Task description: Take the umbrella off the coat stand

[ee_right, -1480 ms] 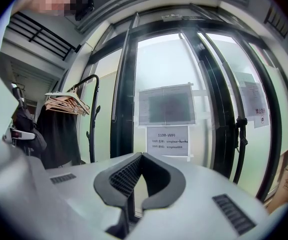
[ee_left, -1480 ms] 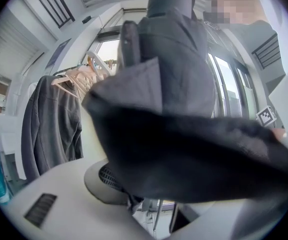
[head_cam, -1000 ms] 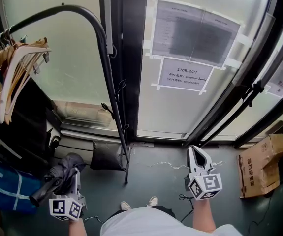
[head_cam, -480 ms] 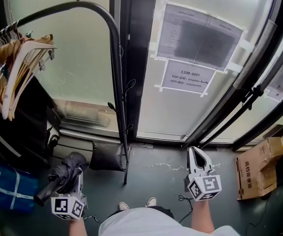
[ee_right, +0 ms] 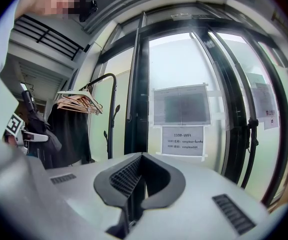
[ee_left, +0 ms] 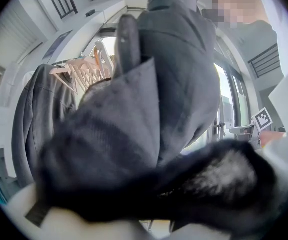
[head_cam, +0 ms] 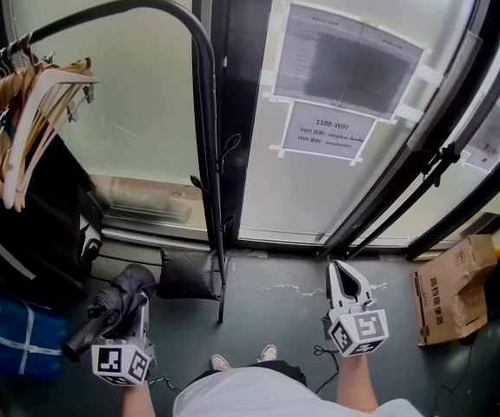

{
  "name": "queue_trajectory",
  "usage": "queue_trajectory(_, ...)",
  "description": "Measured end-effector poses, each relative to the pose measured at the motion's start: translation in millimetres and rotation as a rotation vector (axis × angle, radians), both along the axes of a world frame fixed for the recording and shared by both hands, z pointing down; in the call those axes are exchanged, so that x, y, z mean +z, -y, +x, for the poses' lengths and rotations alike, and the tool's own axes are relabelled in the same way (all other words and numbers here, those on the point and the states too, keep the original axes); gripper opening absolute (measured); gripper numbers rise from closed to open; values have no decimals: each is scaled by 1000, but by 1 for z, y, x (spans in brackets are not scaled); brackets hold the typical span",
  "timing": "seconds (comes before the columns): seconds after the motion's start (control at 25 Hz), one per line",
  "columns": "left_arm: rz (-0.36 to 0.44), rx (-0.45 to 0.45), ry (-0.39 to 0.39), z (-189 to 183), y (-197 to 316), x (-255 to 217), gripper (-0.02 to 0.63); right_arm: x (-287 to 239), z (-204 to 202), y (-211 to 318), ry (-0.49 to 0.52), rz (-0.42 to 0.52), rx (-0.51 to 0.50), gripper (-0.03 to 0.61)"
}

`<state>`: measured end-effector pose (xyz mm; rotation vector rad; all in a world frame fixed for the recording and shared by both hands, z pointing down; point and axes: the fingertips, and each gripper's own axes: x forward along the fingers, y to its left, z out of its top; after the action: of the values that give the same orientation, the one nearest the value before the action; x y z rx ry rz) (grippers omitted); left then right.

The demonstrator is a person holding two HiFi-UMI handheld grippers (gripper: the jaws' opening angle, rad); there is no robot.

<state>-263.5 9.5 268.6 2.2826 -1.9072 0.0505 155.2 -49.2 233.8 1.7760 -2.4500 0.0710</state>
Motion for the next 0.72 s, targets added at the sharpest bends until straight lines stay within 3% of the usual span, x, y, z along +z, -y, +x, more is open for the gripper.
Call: queue_trajectory(0.72, -19, 27, -16, -3, -10, 10, 230, 6, -6, -17, -12, 4, 15, 17)
